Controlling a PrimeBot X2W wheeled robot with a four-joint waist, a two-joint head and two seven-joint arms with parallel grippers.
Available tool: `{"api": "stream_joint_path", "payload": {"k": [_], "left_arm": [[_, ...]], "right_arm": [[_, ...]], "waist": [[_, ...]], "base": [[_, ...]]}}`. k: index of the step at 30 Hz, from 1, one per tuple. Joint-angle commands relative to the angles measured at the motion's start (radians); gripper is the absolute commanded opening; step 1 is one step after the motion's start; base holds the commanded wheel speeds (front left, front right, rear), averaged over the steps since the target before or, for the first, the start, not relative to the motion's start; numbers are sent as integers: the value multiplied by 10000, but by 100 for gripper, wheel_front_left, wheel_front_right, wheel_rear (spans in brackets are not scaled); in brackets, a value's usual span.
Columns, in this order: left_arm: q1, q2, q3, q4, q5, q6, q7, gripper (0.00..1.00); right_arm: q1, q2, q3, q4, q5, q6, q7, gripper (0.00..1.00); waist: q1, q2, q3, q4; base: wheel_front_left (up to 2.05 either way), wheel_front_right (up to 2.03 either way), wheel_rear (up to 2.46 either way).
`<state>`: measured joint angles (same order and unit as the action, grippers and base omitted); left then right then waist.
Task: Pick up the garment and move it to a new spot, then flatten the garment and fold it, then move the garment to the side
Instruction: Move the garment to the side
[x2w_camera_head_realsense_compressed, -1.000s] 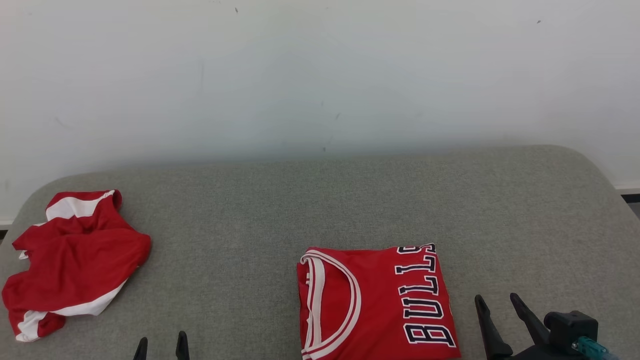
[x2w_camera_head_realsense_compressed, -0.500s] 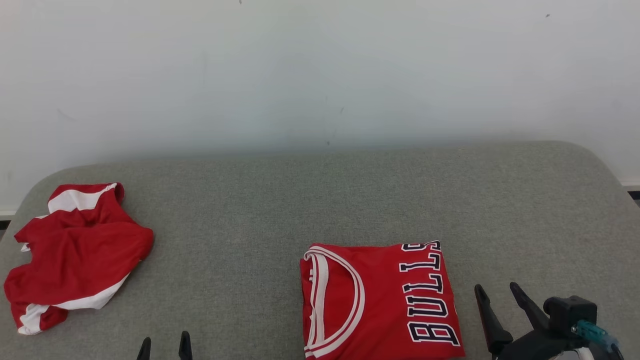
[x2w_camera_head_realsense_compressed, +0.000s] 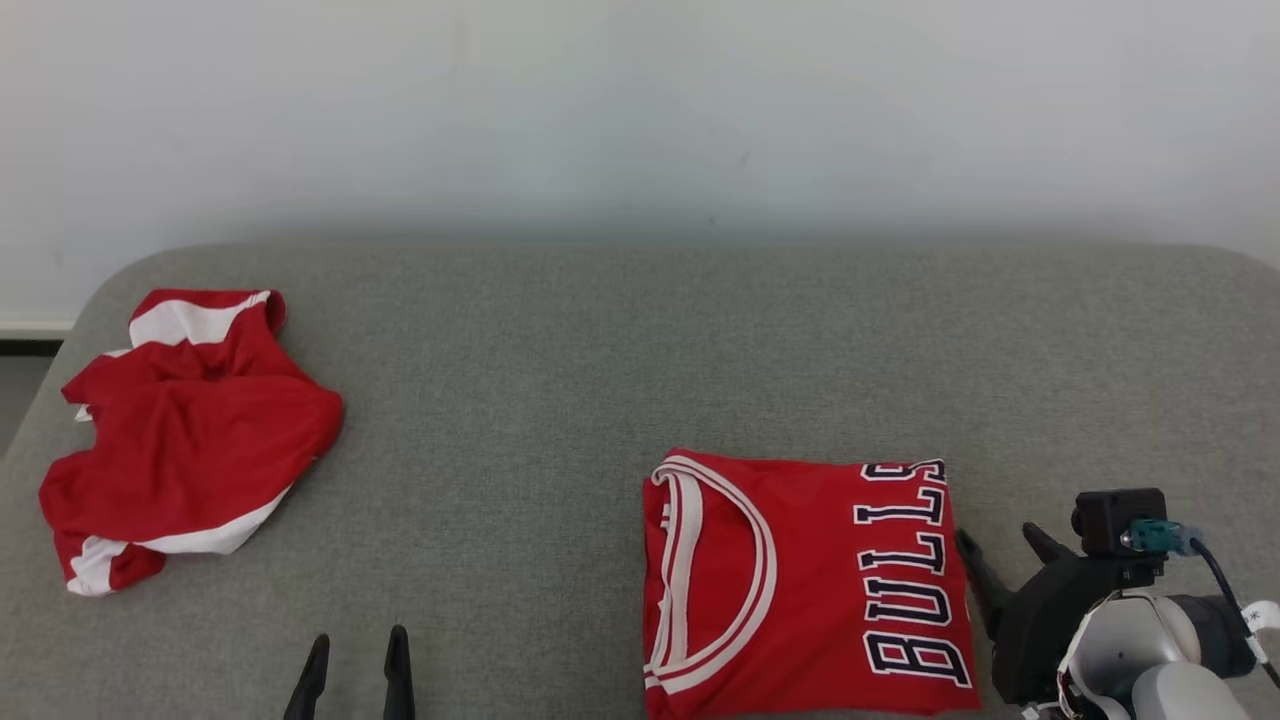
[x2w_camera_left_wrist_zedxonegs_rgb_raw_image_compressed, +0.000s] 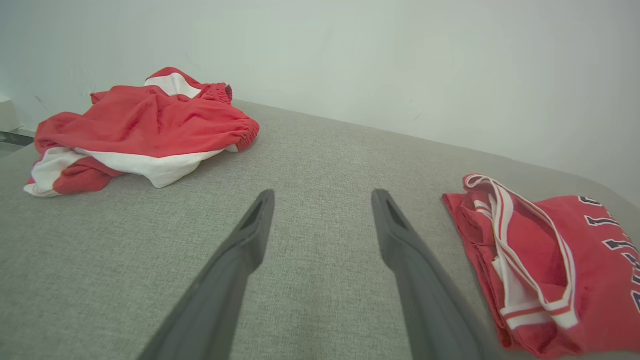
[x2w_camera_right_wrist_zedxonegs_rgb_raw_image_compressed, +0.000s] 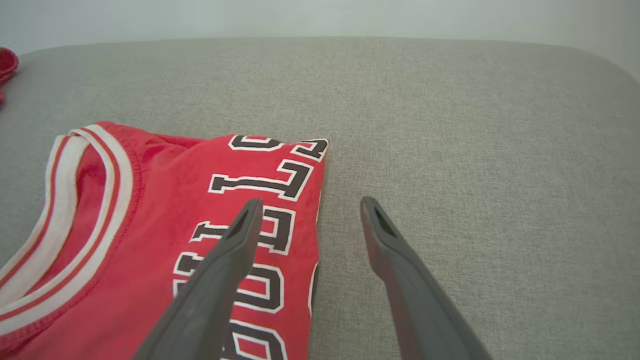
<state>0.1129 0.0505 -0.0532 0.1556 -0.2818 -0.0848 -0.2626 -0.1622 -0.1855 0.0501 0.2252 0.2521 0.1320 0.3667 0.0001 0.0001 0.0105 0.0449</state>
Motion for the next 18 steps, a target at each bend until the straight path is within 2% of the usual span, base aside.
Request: {"api": "stream_joint_path", "payload": {"k": [1, 6, 17, 18], "left_arm": [[-177, 1, -2, -33, -41, 42, -28, 100], [-526, -4, -134, -31, -103, 24, -30, 100], [-737, -4, -186, 40, -144, 21, -30, 100], [-729, -2, -182, 46, -151, 34, -30, 100]], "right_arm": [[-147, 34, -171, 212, -107, -23, 271, 100], [-245, 241, -473, 596, -34, -23, 742, 100], [57, 778, -982, 1341, -450, -23, 2100, 100], [61, 814, -976, 1373, -481, -23, 2270, 94]], "waist": [[-1, -1, 510, 468], [-1, -1, 1008, 931], [-1, -1, 1278, 1143], [-1, -1, 1283, 1130]], "base": [[0, 0, 0], [0, 0, 0], [0, 0, 0], [0, 0, 0]]}}
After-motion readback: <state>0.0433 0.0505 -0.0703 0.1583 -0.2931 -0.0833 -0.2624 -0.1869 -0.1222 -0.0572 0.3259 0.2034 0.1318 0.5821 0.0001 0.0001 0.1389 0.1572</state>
